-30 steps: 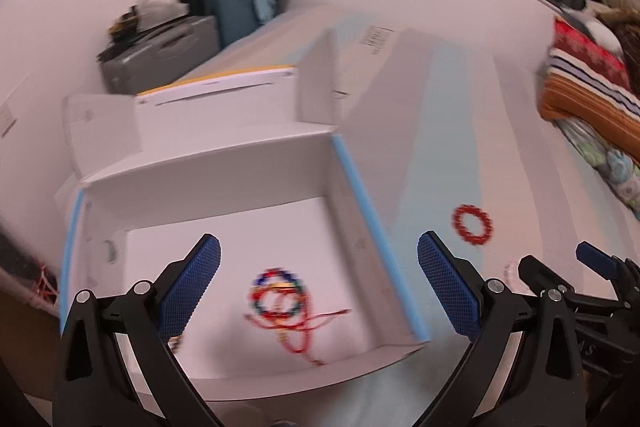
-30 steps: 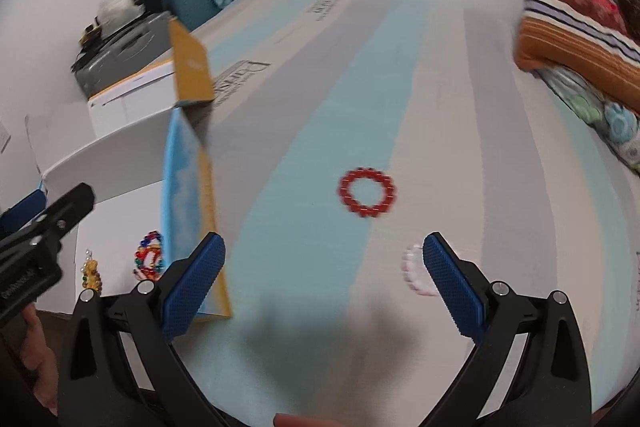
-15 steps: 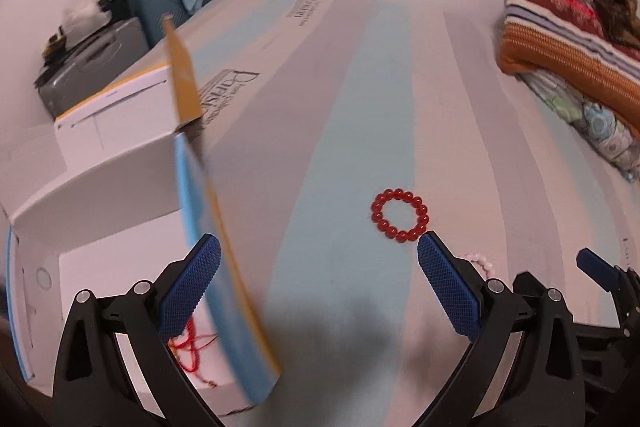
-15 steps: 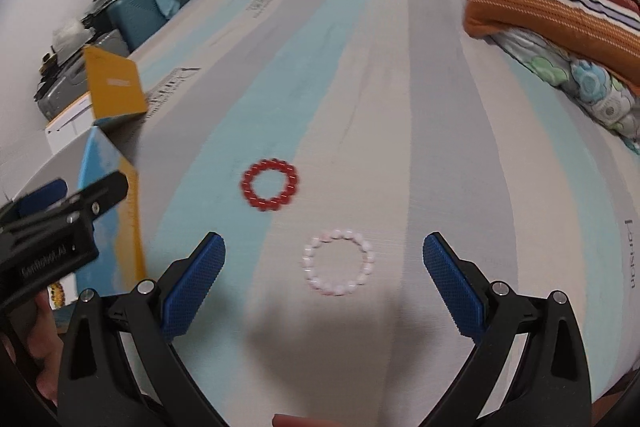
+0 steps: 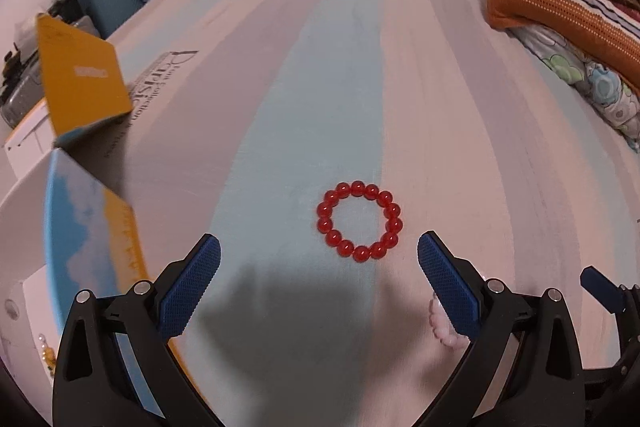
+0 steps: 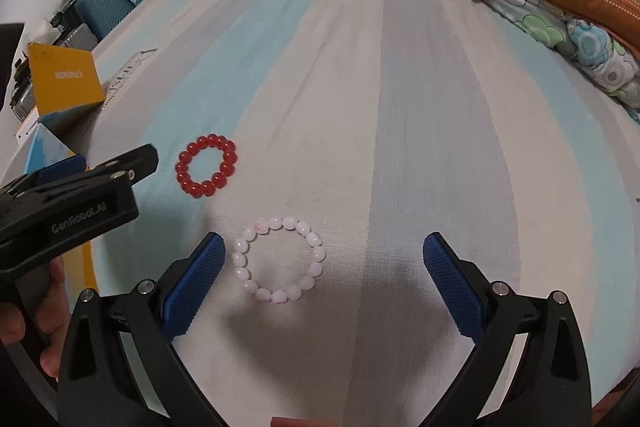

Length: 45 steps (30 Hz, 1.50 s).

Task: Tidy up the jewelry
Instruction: 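Move both tools back over the red and pink-white bracelets on the bed, then grasp the red bead bracelet with the left tool while the right tool grasps the pink-white bracelet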

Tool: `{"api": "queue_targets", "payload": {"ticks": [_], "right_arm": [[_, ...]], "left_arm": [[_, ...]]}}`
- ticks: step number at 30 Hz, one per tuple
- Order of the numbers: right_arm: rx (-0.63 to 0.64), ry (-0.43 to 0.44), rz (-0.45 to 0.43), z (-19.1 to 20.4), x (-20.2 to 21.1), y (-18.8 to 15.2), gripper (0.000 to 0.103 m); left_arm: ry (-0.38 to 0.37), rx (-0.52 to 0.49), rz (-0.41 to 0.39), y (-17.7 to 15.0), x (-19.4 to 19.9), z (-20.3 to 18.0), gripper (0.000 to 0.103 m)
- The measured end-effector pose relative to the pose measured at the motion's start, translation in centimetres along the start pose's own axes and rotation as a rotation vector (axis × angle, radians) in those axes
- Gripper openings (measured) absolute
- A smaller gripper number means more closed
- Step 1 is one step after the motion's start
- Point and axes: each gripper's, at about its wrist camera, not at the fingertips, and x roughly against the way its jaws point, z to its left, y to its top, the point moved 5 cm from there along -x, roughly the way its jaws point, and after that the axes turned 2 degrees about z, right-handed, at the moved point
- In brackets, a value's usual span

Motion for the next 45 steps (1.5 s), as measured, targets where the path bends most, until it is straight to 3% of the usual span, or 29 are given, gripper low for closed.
{"api": "queue_targets", "payload": {"ticks": [12,20,27,32,37,43,45], "right_arm": [[0.020,-0.017,0.061,-0.1,-3.5,-0.7,0.095],[0.023,-0.021,0.074,0.1,-4.3,-0.9,0.095],[0.031,-0.041,0.093,0.3,-5.5,-1.1,0.094],[0.042,-0.047,0.124,0.5,-6.3,-1.4,0.081],[0.052,-0.051,0.139,0.7,-6.9,-1.6,0.059],[0.071,-0.053,0.146,0.7,-6.7,-1.7,0.027],[0.069,-0.063,0.148,0.6,-6.7,-1.7,0.023]], "left_arm": [[0.008,-0.043,0.039,0.2,-5.1,-1.4,0.097],[-0.056,-0.017,0.062,0.5,-6.6,-1.5,0.097],[-0.089,0.002,0.101,0.5,-7.9,-1.3,0.089],[-0.092,-0.010,0.113,0.4,-8.4,-1.6,0.088],[-0.105,-0.006,0.125,0.3,-9.0,-1.7,0.086],[-0.104,-0.013,0.140,0.0,-9.4,-1.9,0.067],[-0.102,-0.013,0.139,-0.1,-9.4,-2.1,0.058]]}}
